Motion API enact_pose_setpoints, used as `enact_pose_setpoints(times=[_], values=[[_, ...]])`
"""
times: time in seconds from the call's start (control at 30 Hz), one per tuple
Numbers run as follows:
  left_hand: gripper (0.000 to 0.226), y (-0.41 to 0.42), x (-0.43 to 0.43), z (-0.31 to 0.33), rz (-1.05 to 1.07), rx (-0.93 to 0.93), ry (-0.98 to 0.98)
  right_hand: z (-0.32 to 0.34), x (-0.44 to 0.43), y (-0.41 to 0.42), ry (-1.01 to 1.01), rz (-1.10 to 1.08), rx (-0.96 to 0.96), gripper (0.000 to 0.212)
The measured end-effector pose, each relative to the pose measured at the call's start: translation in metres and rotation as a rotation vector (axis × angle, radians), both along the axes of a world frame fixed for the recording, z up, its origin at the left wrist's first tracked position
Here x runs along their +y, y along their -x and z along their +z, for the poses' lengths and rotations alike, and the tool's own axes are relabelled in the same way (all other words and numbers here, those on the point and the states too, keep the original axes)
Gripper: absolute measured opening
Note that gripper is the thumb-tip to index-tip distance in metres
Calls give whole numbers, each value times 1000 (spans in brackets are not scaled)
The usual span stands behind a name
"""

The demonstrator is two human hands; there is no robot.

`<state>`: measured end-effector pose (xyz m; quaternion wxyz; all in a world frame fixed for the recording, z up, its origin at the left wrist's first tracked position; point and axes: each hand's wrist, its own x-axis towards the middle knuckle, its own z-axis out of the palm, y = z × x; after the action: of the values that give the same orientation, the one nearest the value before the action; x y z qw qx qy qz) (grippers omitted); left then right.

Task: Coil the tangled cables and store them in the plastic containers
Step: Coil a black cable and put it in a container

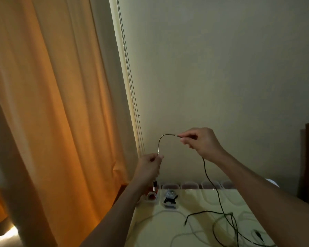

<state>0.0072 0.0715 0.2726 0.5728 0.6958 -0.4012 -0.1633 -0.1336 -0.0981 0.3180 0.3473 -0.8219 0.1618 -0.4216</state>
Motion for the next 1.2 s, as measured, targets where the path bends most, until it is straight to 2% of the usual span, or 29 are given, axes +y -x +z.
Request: enact_pose_setpoints(times=[0.1, 0.2, 0.4, 0.53, 0.73, 0.8, 0.87, 1.0, 1.07, 1.2], values=[[40, 10, -11, 14, -79, 145, 79, -5, 5, -2, 66, 25, 48, 18], [41, 21, -19, 28, -129, 266, 216, -10, 13, -2, 123, 63, 128, 19], [28, 22, -28, 37, -43, 252, 267, -15, 15, 6, 112, -1, 192, 14], [25, 2, -24, 45, 49, 294, 375, -32, 5, 17, 44, 58, 279, 8], [26, -45, 2, 66, 188, 281, 539, -75, -27, 43, 17, -21, 425, 23], [27, -54, 8, 62, 216, 170, 463, -73, -35, 46, 30, -113, 391, 25], [29, -58, 10, 50, 256, -12, 274, -54, -40, 43, 33, -209, 290, 24], [24, -50, 4, 18, 155, -287, -32, 10, -40, 29, -82, -234, -90, 6], [20, -43, 0, 6, 96, -311, -55, 46, -34, 26, -14, -214, -197, 6], [18, -28, -2, 4, 62, -170, 45, 95, -15, 31, 276, -167, -227, 9]])
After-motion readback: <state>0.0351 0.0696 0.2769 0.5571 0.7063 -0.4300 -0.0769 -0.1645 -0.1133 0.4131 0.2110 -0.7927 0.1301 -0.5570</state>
